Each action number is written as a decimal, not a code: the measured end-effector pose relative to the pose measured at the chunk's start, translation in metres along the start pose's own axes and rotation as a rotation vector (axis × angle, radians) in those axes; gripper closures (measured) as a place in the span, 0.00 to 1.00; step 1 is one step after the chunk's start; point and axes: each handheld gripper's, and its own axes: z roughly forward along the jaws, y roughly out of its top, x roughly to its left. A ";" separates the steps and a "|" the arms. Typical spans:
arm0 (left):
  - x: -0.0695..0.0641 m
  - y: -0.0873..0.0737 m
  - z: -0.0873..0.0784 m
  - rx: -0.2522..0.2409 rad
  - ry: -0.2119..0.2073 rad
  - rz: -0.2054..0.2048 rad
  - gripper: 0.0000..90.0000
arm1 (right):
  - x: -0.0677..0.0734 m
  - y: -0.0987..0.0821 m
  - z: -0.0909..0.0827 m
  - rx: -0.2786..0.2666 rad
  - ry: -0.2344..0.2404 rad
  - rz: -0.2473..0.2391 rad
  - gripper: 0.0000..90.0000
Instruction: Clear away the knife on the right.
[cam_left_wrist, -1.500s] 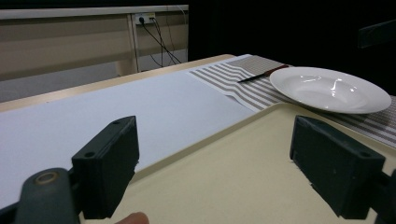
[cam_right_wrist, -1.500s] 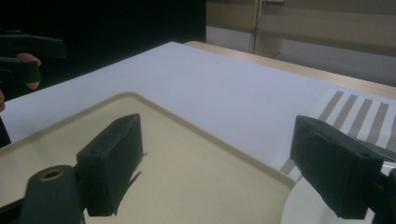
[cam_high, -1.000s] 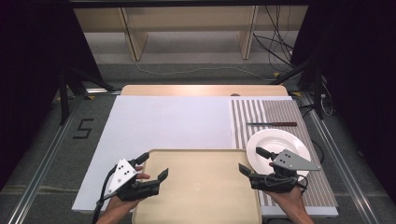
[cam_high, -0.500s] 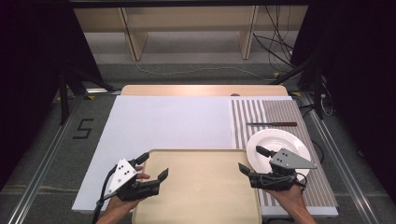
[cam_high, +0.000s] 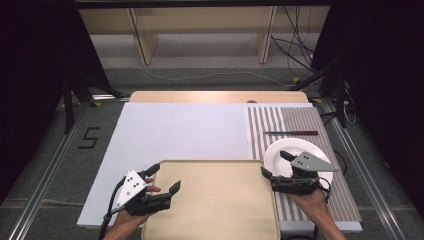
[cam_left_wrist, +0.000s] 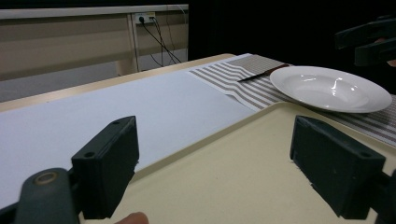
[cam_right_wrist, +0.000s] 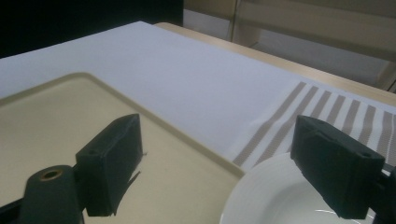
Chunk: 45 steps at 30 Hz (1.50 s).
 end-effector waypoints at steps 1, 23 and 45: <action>0.000 0.000 0.000 0.000 0.000 0.000 0.17 | -0.005 -0.001 0.001 0.001 -0.013 0.001 0.20; 0.001 0.000 0.000 0.003 0.000 -0.002 0.17 | -0.040 -0.007 0.007 0.029 -0.132 0.023 0.22; 0.001 0.000 0.000 0.002 0.001 0.000 0.17 | -0.073 -0.013 0.012 0.064 -0.235 0.036 0.23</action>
